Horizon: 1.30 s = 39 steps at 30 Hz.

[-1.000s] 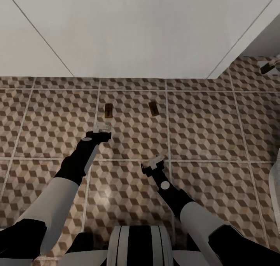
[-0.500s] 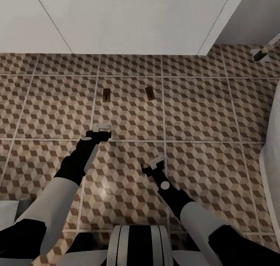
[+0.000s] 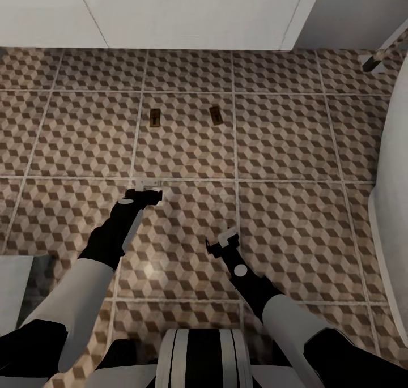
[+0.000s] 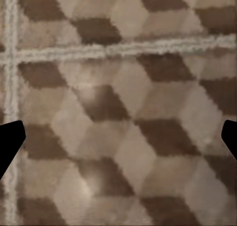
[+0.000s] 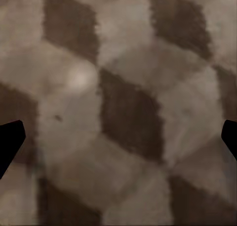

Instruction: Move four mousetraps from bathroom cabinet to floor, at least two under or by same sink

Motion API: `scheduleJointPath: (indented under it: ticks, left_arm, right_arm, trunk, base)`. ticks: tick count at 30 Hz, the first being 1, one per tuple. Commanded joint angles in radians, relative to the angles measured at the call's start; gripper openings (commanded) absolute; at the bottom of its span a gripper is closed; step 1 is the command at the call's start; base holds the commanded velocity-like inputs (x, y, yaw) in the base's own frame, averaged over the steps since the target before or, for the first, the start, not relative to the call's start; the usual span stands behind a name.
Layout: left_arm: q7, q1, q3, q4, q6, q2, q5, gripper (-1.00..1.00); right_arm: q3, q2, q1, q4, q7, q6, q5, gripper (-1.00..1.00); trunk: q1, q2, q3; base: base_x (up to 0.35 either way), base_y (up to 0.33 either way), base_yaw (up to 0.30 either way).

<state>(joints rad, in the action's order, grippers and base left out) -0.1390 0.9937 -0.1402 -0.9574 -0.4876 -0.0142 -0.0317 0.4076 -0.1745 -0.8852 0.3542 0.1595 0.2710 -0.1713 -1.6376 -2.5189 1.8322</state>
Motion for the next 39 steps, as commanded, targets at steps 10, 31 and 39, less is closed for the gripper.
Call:
scheduleJointPath:
  ticks: [10, 31, 39]
  left_arm:
    - [-0.007, 0.000, -0.003, -0.013, -0.005, 0.002, -0.004, 1.00]
    - [-0.008, 0.000, -0.007, -0.181, -0.067, 0.000, -0.008, 1.00]
    - [-0.009, 0.000, -0.007, -0.182, -0.068, 0.000, -0.008, 1.00]
  right_arm:
    - [0.004, 0.000, -0.001, -0.001, 0.010, 0.000, -0.010, 1.00]
    - [0.002, 0.000, -0.001, 0.001, 0.011, 0.000, -0.010, 1.00]
    - [0.002, 0.000, -0.001, 0.001, 0.011, 0.000, -0.010, 1.00]
  trunk:
    - [0.001, 0.000, 0.000]
    - [0.001, 0.000, -0.003]
    - [0.005, 0.002, -0.034]
  base:
    - [-0.215, -0.001, 0.000]
    - [-0.016, 0.000, 0.000]
    - [0.000, 0.000, 0.000]
